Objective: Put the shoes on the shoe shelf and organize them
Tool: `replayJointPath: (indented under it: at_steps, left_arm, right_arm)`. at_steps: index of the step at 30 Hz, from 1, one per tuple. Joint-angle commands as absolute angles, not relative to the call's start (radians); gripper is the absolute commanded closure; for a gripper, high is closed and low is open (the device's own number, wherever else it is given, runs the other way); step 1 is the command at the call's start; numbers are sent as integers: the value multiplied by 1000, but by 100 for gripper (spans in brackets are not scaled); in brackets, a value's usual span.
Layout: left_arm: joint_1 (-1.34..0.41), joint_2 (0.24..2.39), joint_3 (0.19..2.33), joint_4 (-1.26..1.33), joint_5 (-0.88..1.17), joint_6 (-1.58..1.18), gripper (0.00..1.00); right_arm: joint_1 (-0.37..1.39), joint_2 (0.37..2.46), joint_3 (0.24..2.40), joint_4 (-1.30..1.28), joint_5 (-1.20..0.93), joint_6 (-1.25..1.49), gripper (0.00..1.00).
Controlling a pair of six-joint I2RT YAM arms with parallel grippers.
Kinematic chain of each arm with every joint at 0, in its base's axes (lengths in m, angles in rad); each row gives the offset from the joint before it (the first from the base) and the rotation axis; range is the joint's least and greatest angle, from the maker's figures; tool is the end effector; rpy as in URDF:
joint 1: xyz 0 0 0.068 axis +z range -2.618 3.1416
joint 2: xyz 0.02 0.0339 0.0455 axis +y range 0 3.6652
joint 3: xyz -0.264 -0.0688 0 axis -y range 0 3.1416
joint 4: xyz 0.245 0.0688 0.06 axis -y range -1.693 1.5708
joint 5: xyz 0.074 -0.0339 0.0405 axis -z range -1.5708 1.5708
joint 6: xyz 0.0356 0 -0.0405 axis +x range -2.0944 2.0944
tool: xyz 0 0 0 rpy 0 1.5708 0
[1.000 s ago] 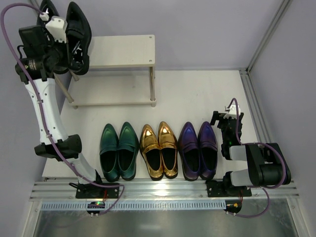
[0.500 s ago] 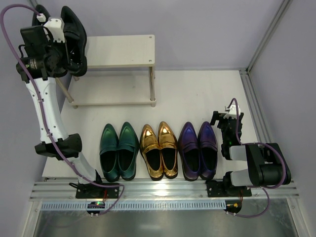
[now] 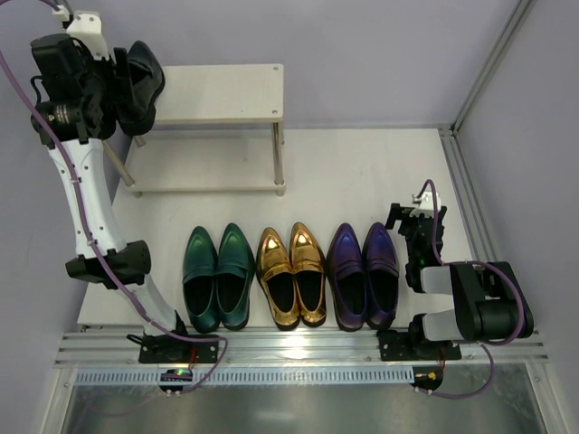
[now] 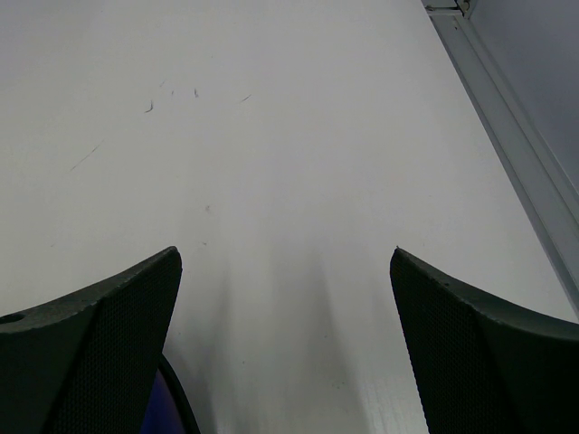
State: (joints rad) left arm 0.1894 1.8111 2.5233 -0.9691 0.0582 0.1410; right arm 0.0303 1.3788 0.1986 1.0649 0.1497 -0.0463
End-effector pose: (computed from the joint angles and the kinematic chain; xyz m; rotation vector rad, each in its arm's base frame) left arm 0.3294 0.0610 0.5476 -0.0032 1.8310 0.1796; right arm 0.2269 0.0016 0.1564 0.0479 1.6860 -0.1382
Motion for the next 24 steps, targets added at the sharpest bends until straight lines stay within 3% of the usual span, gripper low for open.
replayJointPath:
  at_steps: [1, 14, 18, 22, 24]
  left_arm:
    - [192, 1790, 2556, -896, 8, 156, 21]
    - [181, 1585, 2447, -853, -25, 140, 12]
    - [160, 1419, 2216, -951, 136, 141, 9]
    - [115, 1113, 1758, -902, 267, 109, 3]
    - [112, 1031, 1646, -911, 343, 86, 2]
  right_arm:
    - [28, 1367, 207, 1115, 141, -34, 3]
    - [28, 1367, 207, 1114, 140, -32, 3]
    - [28, 1367, 207, 1115, 141, -34, 3]
    - [26, 1367, 206, 1114, 141, -34, 3]
    - [28, 1367, 206, 1115, 140, -34, 3]
